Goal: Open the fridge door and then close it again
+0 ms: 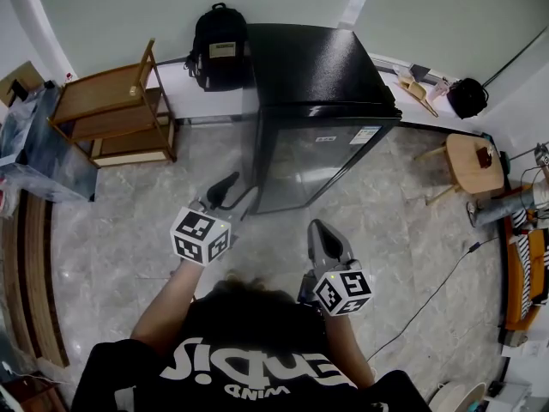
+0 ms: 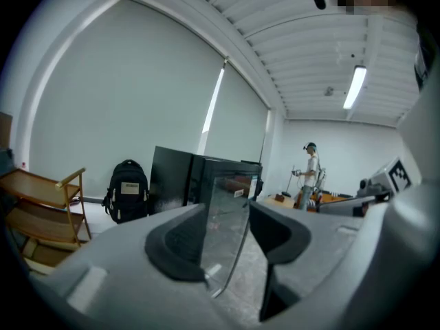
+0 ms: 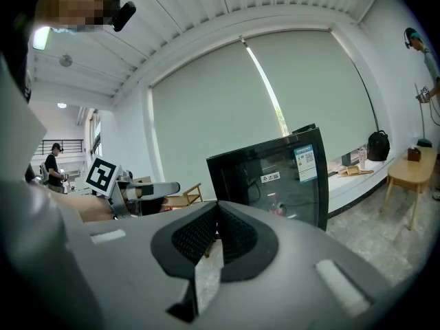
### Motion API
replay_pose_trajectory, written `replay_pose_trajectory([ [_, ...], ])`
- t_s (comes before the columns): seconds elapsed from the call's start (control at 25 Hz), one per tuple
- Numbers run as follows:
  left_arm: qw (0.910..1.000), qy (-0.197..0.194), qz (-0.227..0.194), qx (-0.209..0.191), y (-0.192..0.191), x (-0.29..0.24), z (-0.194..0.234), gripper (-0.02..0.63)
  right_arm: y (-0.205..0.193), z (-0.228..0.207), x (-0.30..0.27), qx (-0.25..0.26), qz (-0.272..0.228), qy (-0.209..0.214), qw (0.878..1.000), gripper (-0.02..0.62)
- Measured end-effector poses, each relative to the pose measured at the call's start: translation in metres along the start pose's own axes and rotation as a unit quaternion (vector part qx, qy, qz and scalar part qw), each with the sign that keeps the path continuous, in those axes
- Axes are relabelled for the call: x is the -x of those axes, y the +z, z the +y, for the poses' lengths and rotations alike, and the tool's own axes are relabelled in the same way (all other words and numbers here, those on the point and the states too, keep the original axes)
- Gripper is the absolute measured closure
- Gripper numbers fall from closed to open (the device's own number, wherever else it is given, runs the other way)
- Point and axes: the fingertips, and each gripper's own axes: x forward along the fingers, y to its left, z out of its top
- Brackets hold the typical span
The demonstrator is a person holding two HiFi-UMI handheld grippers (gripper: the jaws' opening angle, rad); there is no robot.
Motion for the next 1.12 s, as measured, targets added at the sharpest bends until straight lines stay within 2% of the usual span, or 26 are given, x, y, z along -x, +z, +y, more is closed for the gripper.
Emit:
replay_pose_trajectory([
  [0.6, 0.9993, -0.002, 0.030, -0.021, -0.008, -0.082, 0.052, 0.407, -0.001, -0.018, -0.016, -0.005, 0.008, -0.024, 1.000, 0.598],
  [1.12, 0.9980, -0.018, 0.051, -0.034, -0.011, -0.126, 0.072, 0.400, -0.004, -0.024, -0.015, -0.002, 0.018, -0.037, 0.999, 0.598],
])
